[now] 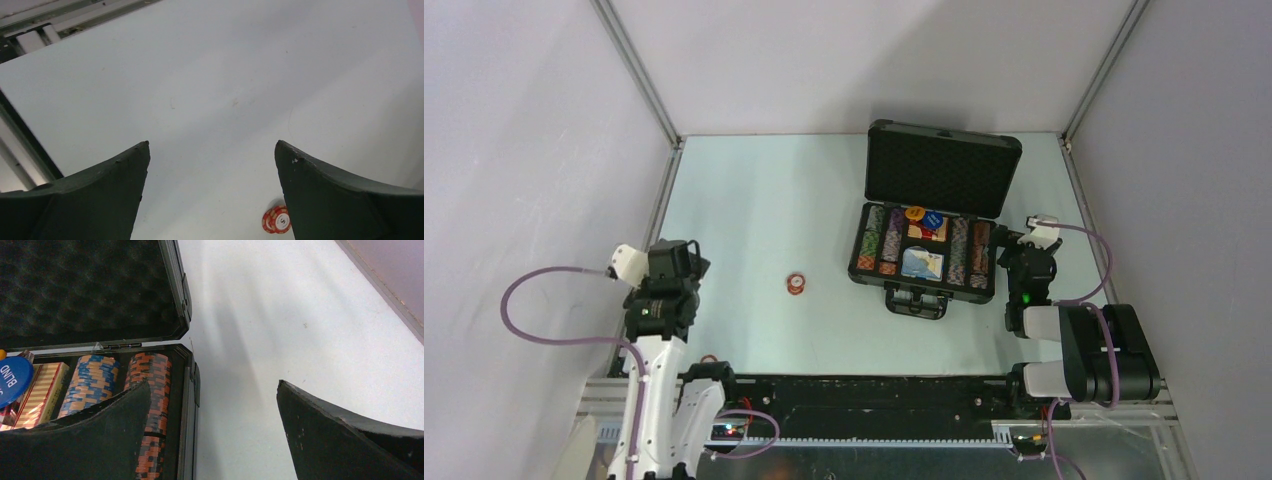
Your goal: Pack up texas hold em set
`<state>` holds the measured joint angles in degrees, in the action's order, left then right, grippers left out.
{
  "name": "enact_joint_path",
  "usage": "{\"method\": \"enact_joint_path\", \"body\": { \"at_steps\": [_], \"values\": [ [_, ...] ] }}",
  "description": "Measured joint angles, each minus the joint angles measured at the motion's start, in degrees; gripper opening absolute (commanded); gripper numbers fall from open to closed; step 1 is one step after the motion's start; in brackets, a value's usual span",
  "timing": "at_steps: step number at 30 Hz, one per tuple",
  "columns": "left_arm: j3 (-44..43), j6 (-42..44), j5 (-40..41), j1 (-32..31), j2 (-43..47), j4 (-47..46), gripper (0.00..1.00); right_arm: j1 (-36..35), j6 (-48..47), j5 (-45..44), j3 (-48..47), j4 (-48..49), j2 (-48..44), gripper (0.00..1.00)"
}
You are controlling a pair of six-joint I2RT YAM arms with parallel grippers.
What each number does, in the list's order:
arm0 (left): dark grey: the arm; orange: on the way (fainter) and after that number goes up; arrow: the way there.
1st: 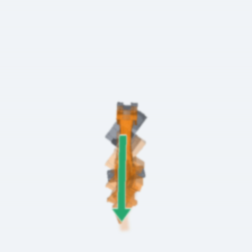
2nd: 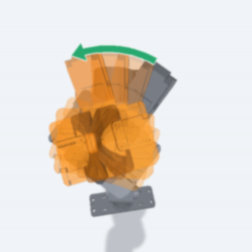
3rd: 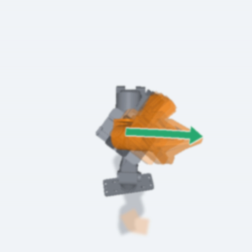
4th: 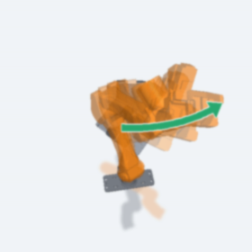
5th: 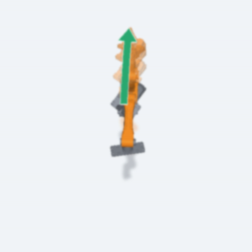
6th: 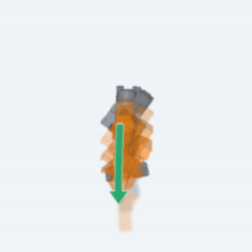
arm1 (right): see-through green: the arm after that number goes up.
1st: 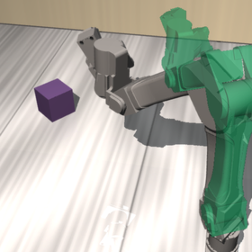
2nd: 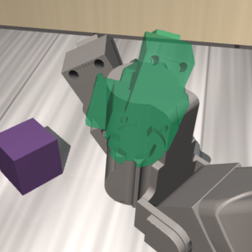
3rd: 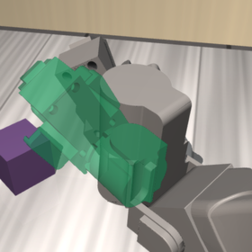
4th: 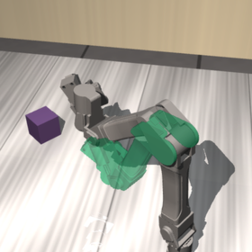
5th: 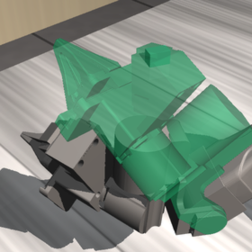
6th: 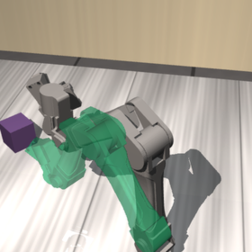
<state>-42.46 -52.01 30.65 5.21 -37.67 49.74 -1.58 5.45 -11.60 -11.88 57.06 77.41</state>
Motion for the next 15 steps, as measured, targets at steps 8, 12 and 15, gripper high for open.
{"method": "enact_joint_path", "body": {
  "at_steps": [8,12,15],
  "values": [
    [1.33,1.07,-3.39,-2.99,-5.66,-6.25,1.00,0.00,0.00,0.00,0.00,-0.02,0.00,0.99],
    [-3.87,1.07,-3.10,-8.15,-12.48,-4.50,0.97,0.00,-0.02,0.00,0.00,-0.02,0.00,0.99],
    [-9.07,0.28,-2.19,-10.95,-17.03,-3.50,0.96,0.00,0.00,0.00,0.00,-0.02,0.00,0.99]
  ]
}}
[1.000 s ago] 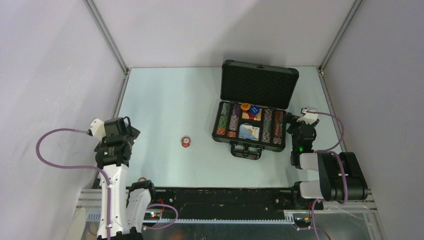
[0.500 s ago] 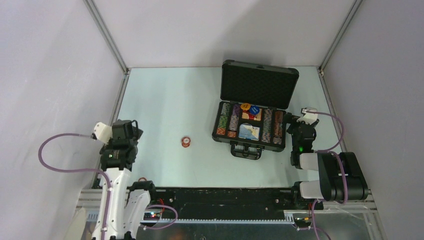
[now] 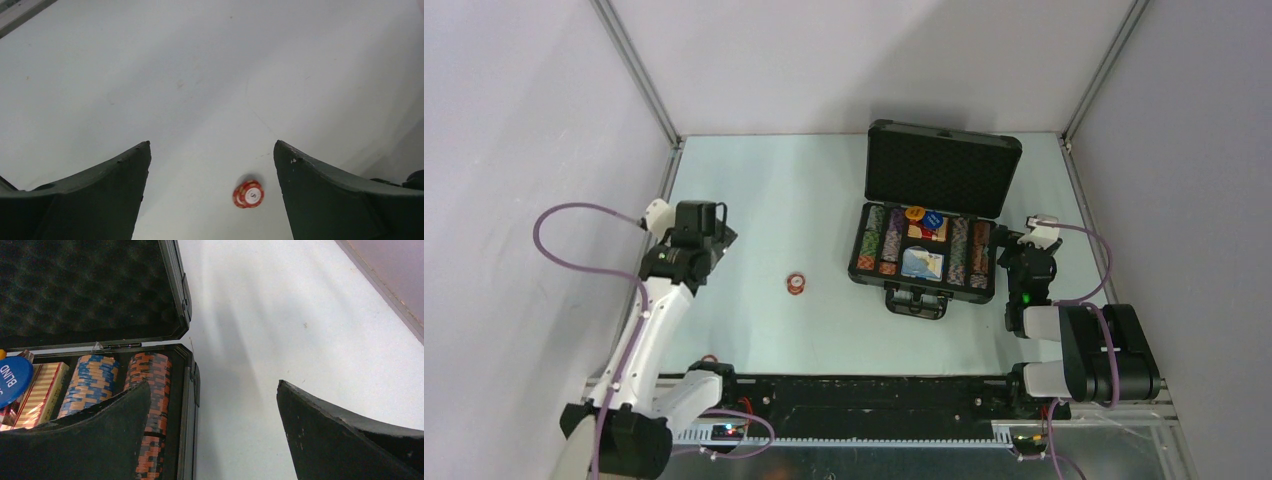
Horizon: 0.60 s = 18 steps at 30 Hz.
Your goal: Pack up texas hold em set
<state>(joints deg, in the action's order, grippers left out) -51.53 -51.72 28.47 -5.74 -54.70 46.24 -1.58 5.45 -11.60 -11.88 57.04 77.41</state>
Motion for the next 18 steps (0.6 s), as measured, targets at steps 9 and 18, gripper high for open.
{"method": "enact_joint_path", "body": {
  "at_steps": [9,18],
  "values": [
    [-9.25,-12.41,8.85,-8.98,-10.97,11.47,0.83,0.00,-0.02,0.00,0.00,-0.02,0.00,0.99],
    [-3.17,-24.52,12.07,-10.01,-12.20,21.97,0.46,0.00,-0.02,0.00,0.00,-0.07,0.00,1.00]
  ]
}}
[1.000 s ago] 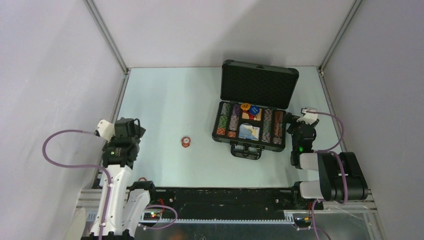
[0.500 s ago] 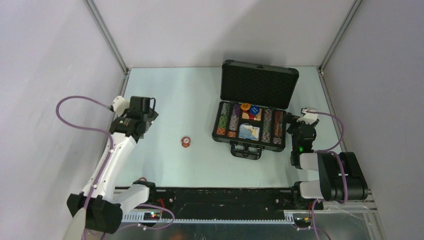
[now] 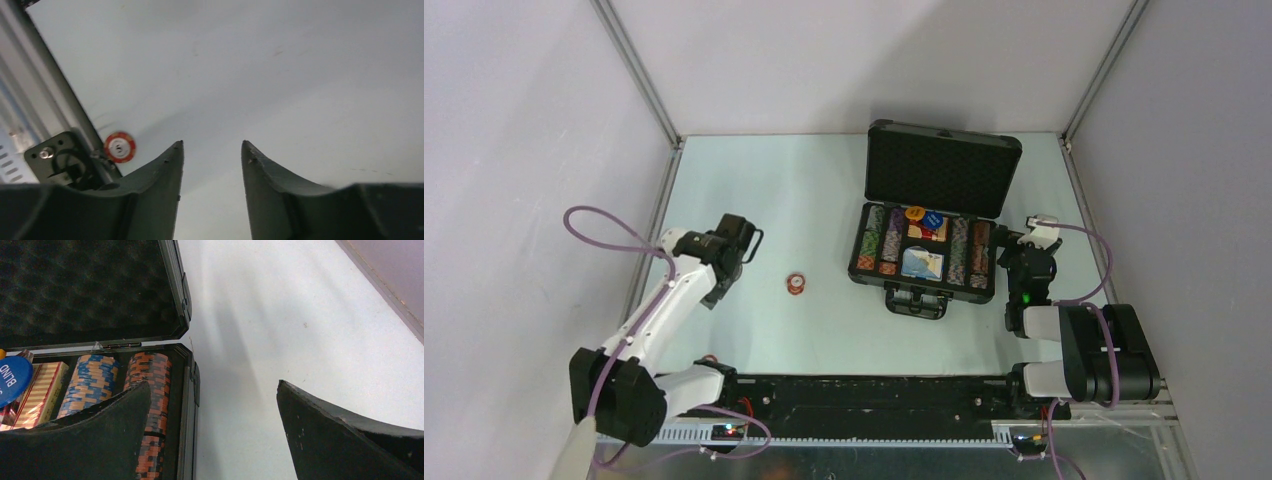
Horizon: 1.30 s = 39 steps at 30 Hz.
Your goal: Pack up texas hold em set
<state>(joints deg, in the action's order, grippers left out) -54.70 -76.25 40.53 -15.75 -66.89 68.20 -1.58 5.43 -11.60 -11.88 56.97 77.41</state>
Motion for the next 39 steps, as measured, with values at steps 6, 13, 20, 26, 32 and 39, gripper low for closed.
{"method": "enact_joint_path", "body": {
  "at_steps": [6,13,20,26,32,39],
  "values": [
    [7.54,-5.35,-0.31,0.00,3.48,2.08,0.06,0.00,0.00,0.00,0.00,-0.04,0.00,0.99],
    [10.82,-10.88,-0.37,0.00,2.67,3.08,0.00,0.00,0.00,0.02,0.00,-0.09,0.00,1.00],
    [12.17,-14.95,-0.35,0.00,-2.34,2.69,0.00,0.00,0.00,0.00,0.00,-0.09,0.00,0.99],
    [16.04,-17.46,-0.35,0.00,-3.58,2.82,0.01,0.00,0.00,0.00,0.00,-0.11,0.02,0.99],
    [18.84,-18.43,-0.46,1.07,-3.28,2.54,0.01,0.00,0.00,0.00,0.00,-0.09,0.02,1.00],
    [21.27,-17.51,-1.16,3.02,-3.08,0.63,0.03,0.00,0.00,0.02,0.00,-0.11,0.02,0.99]
  ]
}}
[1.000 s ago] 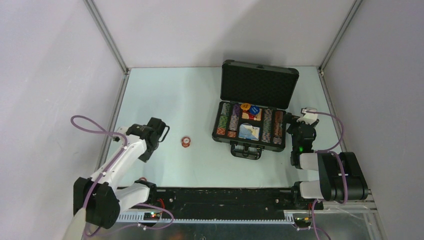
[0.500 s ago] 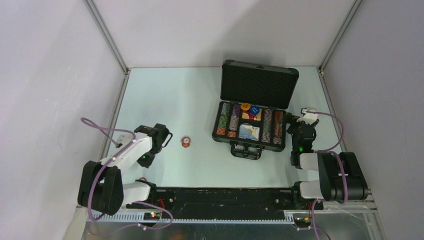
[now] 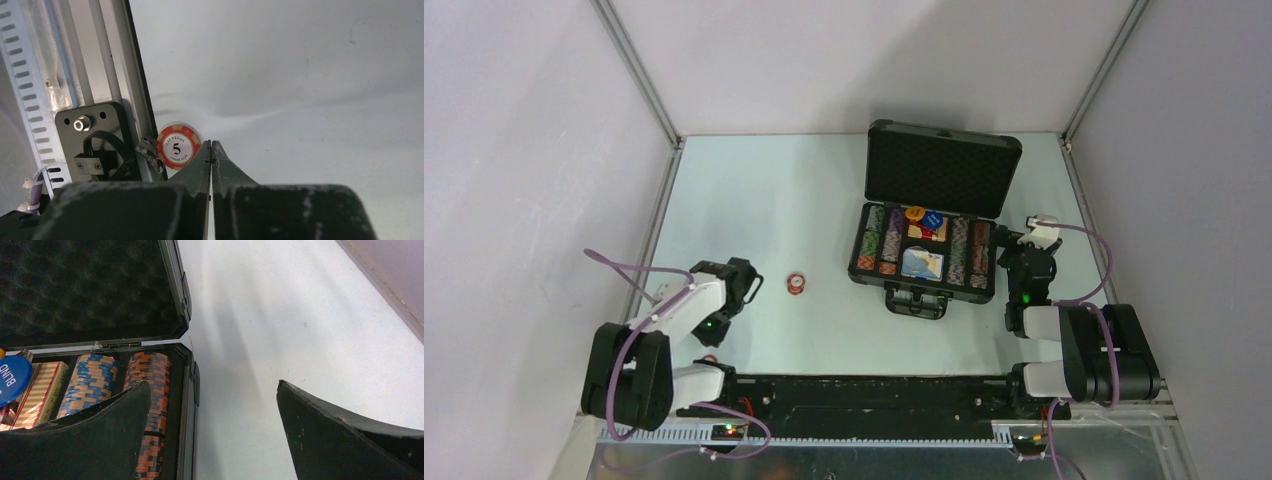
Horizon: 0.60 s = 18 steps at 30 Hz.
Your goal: Pack up texas hold em set
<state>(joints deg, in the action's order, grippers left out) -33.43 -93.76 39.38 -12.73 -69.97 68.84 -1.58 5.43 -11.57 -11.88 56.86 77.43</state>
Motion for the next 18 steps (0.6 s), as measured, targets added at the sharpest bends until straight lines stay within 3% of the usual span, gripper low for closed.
{"method": "enact_joint_path", "body": {
  "at_steps": [9,18],
  "values": [
    [0.00,4.04,-2.71,7.96,-4.94,-4.48,0.06,0.00,-0.02,-0.02,0.00,0.00,0.00,0.99],
    [-0.59,5.31,-3.65,10.80,-9.64,-5.01,0.08,0.00,-0.02,-0.02,0.00,0.00,0.00,0.99]
  ]
}}
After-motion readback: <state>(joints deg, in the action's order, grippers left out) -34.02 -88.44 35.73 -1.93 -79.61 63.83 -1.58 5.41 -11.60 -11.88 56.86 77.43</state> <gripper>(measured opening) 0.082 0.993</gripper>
